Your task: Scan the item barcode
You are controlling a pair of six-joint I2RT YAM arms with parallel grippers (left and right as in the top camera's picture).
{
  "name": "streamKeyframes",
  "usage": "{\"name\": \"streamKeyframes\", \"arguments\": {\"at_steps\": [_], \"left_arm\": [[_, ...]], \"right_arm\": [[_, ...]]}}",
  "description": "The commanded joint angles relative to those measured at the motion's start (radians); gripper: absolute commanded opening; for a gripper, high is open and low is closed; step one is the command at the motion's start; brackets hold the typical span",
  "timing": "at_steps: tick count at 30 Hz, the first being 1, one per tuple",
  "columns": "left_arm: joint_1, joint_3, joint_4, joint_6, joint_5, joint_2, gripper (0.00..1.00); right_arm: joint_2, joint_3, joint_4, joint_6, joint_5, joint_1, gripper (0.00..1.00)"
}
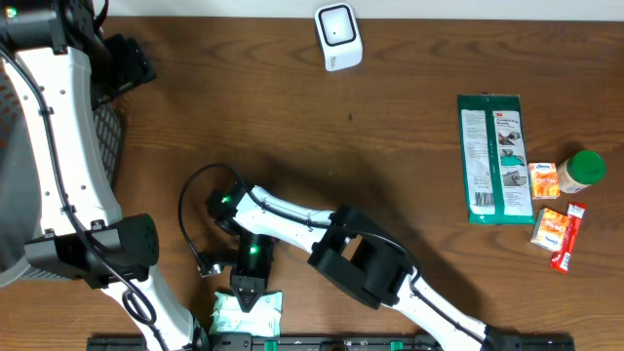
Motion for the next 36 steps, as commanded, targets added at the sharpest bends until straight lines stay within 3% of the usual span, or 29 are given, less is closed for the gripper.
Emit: {"name": "streamKeyframes", "arguments": {"at_steps": [1, 3, 5, 15, 19, 27, 36], "left_arm": [[0.004, 0.004, -0.056, 0.014, -0.013, 0.007, 0.83], [0.004, 0.004, -0.056, 0.014, -0.013, 0.007, 0.82], [0.004, 0.004, -0.056, 0.014, -0.013, 0.007, 0.82], [0.004, 0.004, -0.056, 0.014, -0.013, 0.007, 0.82], [0.004, 0.004, -0.056, 0.014, -0.013, 0.007, 0.82], [0.004, 0.004, -0.056, 0.014, -0.013, 0.007, 0.82], [0.004, 0.004, -0.056, 0.014, -0.013, 0.007, 0.82]], "right_arm": [[0.008, -0.007, -0.005, -0.006, -0.017, 0.019, 0.2], [0.008, -0.007, -0.005, -0.006, -0.016, 0.02, 0.15], [0.008, -0.007, -0.004, -0.006, -0.014, 0.02, 0.01], [0.006, 0.107, -0.087, 0.071, 0.05, -0.045, 0.01], [-0.049, 0.222, -0.134, 0.128, 0.217, -0.077, 0.01], [-0.289, 0.251, -0.01, 0.389, 0.658, -0.077, 0.01], [-0.489, 0.251, 0.013, 0.456, 0.788, -0.119, 0.01]]}}
